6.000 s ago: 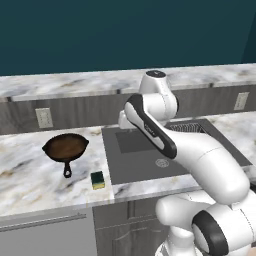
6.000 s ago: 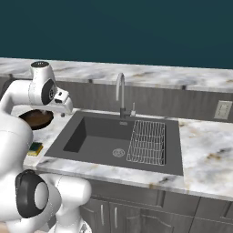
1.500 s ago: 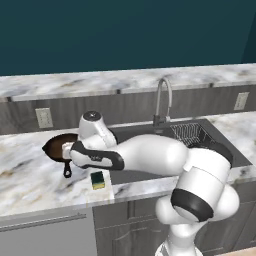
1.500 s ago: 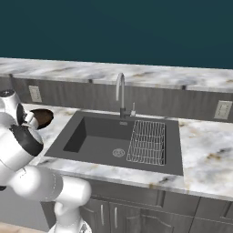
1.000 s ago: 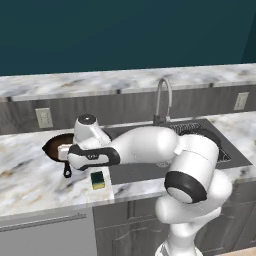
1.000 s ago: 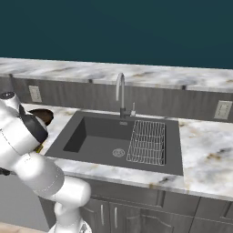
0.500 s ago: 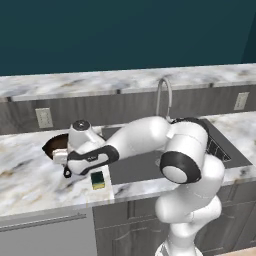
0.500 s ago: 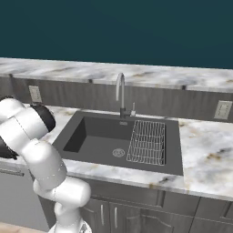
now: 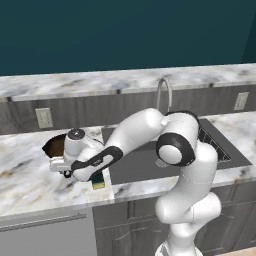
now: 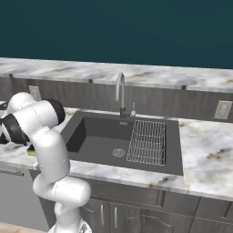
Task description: Pick the pan and sponge and place them into the sink. Then turn on the water.
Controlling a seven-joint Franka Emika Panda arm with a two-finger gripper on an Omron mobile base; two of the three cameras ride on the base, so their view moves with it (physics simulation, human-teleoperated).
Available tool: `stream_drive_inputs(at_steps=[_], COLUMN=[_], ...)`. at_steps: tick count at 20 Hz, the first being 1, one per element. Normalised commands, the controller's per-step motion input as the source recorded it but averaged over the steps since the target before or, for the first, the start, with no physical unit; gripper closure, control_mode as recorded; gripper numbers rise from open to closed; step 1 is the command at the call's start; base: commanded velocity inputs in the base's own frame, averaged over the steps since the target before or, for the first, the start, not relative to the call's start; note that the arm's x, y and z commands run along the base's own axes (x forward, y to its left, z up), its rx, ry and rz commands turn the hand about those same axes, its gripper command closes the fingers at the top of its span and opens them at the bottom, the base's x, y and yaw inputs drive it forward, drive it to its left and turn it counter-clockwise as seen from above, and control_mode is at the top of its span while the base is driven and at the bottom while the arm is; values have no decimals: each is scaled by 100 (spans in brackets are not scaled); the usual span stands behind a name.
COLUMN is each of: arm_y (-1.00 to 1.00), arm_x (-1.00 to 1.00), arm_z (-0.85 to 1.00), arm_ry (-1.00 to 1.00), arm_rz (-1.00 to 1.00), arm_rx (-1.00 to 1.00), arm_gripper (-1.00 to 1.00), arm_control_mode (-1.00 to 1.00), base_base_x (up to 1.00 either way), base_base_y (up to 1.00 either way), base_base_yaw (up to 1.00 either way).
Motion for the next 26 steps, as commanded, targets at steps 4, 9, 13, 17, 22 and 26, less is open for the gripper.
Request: stream_drive_inputs(at_steps=[4,9,13,17,22,26], arm_y=[0,0,0,0,0,7], arm_x=[0,4,48,66,60,39], arm_z=[-27,-15,-1,0,-2,-11], arm_ry=[0,0,0,0,0,0], arm_rz=[0,0,0,0,0,0], arm_rx=[-6,-4,0,0,1,0], arm_gripper=[-100,-100,-100,-100,-100,-100], arm_control_mode=[-100,-100,-100,-100,-100,-100], base_base_x=[0,0,0,0,0,0], base_base_y=[0,0,0,0,0,0], base_base_yaw=[0,0,0,0,0,0])
